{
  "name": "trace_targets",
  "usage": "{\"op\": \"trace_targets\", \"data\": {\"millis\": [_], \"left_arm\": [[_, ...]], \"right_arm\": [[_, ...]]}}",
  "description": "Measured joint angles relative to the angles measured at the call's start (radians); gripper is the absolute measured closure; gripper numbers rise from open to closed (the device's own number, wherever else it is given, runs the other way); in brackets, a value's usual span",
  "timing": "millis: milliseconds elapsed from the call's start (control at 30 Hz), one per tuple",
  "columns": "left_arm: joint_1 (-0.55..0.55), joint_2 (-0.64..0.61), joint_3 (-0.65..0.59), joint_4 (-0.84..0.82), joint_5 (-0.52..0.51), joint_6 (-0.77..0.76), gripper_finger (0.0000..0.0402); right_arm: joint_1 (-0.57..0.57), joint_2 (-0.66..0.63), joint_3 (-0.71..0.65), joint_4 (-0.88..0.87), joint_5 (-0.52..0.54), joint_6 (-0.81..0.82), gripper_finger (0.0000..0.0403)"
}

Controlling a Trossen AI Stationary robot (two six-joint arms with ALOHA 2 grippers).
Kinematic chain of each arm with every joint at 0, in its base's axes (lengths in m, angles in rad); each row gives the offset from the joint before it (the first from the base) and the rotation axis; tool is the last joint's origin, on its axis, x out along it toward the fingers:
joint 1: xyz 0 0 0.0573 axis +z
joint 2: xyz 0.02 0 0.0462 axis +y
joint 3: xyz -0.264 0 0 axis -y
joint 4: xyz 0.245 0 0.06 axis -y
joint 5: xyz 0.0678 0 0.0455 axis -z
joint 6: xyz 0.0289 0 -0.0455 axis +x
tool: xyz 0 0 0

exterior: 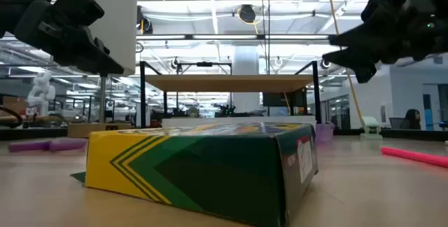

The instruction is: Pack school essentials

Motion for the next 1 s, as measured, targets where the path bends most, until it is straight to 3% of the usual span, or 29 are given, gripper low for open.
{"op": "trace_targets", "data": {"millis": [67,200,600,767,1000], "left_arm": [[-0.005,0.028,0.000,0.025,-0.001,0.025,0.0368],[-0.005,0.069,0.000,0.054,-0.001,0.049,0.0352],[-0.004,0.086,0.000,0.041,-0.049,-0.024,0.0226],[-0.004,0.086,0.000,0.027,-0.087,-0.118,0.0216],[-0.058,0.086,0.000,-0.011,-0.061,-0.248,0.0215]], "right_arm": [[0.003,0.030,-0.001,0.000,0.065,-0.001,0.0217],[0.001,0.068,-0.001,0.044,0.072,-0.013,0.0217],[0.001,0.078,-0.001,0.076,0.072,-0.035,0.0218],[0.001,0.078,0.000,0.125,0.072,-0.091,0.0218],[0.001,0.078,0.001,0.207,0.036,-0.222,0.0218]]}}
